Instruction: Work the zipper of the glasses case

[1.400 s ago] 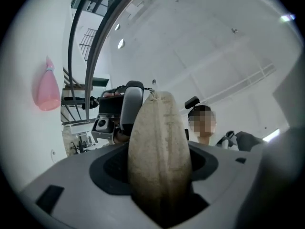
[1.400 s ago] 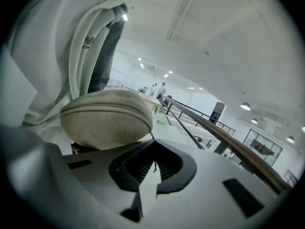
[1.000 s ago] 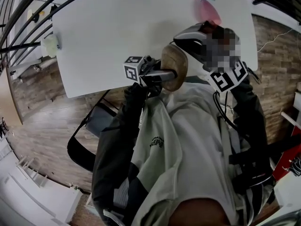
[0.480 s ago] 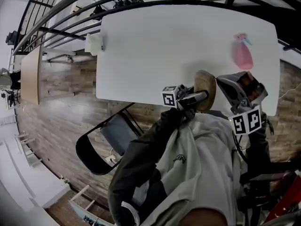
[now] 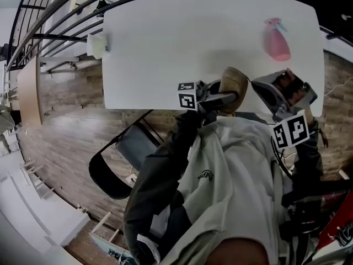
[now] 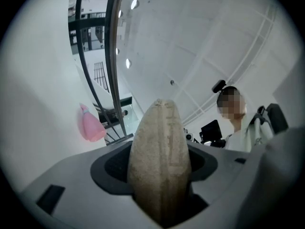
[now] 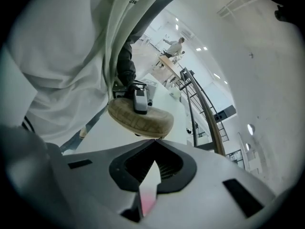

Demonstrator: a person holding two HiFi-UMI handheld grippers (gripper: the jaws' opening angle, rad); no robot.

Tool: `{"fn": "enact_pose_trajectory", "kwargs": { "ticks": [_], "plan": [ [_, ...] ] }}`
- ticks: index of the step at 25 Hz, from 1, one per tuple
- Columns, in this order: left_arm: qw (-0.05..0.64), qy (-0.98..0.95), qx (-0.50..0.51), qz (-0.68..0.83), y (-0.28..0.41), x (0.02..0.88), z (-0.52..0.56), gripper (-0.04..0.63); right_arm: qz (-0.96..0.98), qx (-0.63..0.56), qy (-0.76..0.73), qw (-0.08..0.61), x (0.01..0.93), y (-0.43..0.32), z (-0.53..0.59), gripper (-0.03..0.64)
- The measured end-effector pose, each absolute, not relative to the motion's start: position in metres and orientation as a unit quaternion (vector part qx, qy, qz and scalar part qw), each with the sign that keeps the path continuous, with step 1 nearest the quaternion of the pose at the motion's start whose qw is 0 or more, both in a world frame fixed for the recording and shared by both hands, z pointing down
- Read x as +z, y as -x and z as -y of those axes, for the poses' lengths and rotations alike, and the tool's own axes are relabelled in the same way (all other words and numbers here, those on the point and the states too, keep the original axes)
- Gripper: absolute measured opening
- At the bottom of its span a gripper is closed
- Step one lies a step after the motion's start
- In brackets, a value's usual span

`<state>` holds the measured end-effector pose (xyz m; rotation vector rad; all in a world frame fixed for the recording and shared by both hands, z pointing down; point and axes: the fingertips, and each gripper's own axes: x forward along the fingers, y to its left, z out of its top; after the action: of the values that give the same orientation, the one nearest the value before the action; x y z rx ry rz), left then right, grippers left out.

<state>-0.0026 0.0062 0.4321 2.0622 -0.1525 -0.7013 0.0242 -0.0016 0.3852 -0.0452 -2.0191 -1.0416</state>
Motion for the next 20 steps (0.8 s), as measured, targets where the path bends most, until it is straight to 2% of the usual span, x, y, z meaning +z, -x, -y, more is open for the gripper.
{"fn": "enact_pose_trajectory", "kwargs": {
  "ticks": [4,7,10,13,20],
  "plan": [
    [0.445,-0.854,-0.265,0.055,0.000,0.428,-0.009,0.298,0.824,-0.378,0.035,0.420,0.382,-0.027,-0.006,-0.005],
    [0.450,-0.836,-0.311,0.041,-0.003,0.415,-0.010,0.298,0.898,-0.273,0.010,0.344,0.371,-0.024,-0.003,-0.005],
    [0.441,-0.801,-0.401,0.053,0.017,0.394,0.001,0.297,0.940,-0.201,0.001,0.276,0.366,-0.021,-0.006,-0.005],
    [0.431,-0.761,-0.478,0.084,0.049,0.393,0.019,0.295,0.933,-0.213,0.018,0.290,0.384,-0.012,-0.033,-0.005],
    [0.448,-0.677,-0.566,0.143,0.079,0.396,0.053,0.288,0.923,-0.210,0.004,0.322,0.410,0.003,-0.040,-0.005]
  ]
}}
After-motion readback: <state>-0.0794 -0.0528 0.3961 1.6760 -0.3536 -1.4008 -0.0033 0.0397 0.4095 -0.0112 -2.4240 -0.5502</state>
